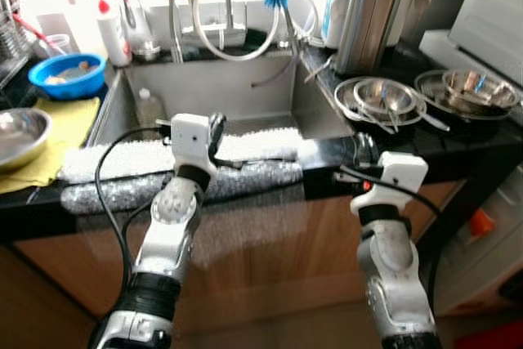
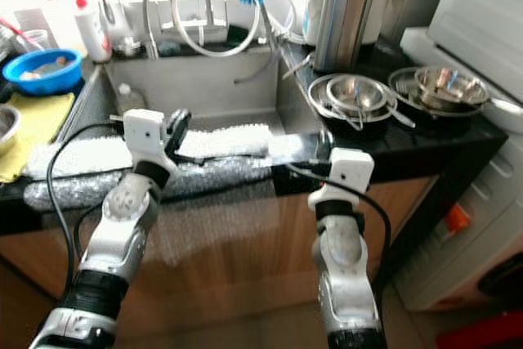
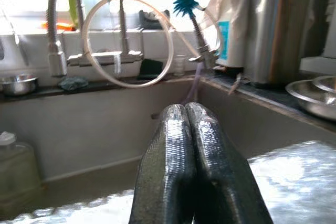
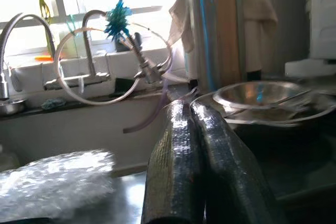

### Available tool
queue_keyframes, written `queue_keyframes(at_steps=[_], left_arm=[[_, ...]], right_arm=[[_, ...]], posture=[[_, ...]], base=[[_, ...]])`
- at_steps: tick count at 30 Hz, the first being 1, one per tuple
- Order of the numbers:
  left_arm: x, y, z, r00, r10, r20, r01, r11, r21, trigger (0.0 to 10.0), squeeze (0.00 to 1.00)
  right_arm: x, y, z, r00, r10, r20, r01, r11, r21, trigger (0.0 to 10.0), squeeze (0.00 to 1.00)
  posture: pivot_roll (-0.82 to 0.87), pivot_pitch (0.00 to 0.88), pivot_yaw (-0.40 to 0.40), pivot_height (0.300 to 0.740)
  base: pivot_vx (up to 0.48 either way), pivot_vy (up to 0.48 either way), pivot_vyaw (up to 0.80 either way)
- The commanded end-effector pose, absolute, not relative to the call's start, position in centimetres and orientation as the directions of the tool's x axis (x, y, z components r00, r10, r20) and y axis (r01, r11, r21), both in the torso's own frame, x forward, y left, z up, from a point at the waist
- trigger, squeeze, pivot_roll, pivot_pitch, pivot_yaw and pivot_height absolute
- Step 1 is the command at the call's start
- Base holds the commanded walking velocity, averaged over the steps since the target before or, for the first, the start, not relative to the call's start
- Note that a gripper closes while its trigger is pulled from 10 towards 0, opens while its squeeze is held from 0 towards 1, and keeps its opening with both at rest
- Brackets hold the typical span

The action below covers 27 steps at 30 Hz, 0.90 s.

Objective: Kitchen organization

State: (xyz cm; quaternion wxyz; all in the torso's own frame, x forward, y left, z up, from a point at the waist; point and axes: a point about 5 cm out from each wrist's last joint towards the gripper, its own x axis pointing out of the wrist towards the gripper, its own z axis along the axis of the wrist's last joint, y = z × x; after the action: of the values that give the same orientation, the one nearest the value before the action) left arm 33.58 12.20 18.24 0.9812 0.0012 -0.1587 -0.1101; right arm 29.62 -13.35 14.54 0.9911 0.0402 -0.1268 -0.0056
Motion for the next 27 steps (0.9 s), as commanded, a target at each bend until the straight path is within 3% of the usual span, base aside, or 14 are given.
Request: queue_keyframes(at_steps=[1,13,27], left_arm=[[33.64,12.54,18.76,0.921,-0.207,0.330,0.205,0.978,0.040,10.0,0.00],[33.60,12.42,18.67,0.921,-0.208,0.330,0.209,0.977,0.033,10.0,0.00],[33.63,12.50,18.66,0.921,-0.203,0.331,0.204,0.978,0.032,10.0,0.00]], right_arm=[[29.77,-13.23,14.85,0.968,-0.025,0.252,0.000,0.995,0.102,10.0,0.00],[29.60,-12.97,15.20,0.961,-0.023,0.276,-0.008,0.994,0.109,10.0,0.00],[29.55,-12.80,15.19,0.960,-0.007,0.278,-0.019,0.996,0.089,10.0,0.00]], posture=[[-0.11,0.000,0.000,0.740],[-0.11,0.000,-0.002,0.740],[-0.11,0.000,-0.001,0.740]], base=[[0.285,0.000,-0.62],[0.286,0.000,-0.76],[0.281,0.000,0.00]])
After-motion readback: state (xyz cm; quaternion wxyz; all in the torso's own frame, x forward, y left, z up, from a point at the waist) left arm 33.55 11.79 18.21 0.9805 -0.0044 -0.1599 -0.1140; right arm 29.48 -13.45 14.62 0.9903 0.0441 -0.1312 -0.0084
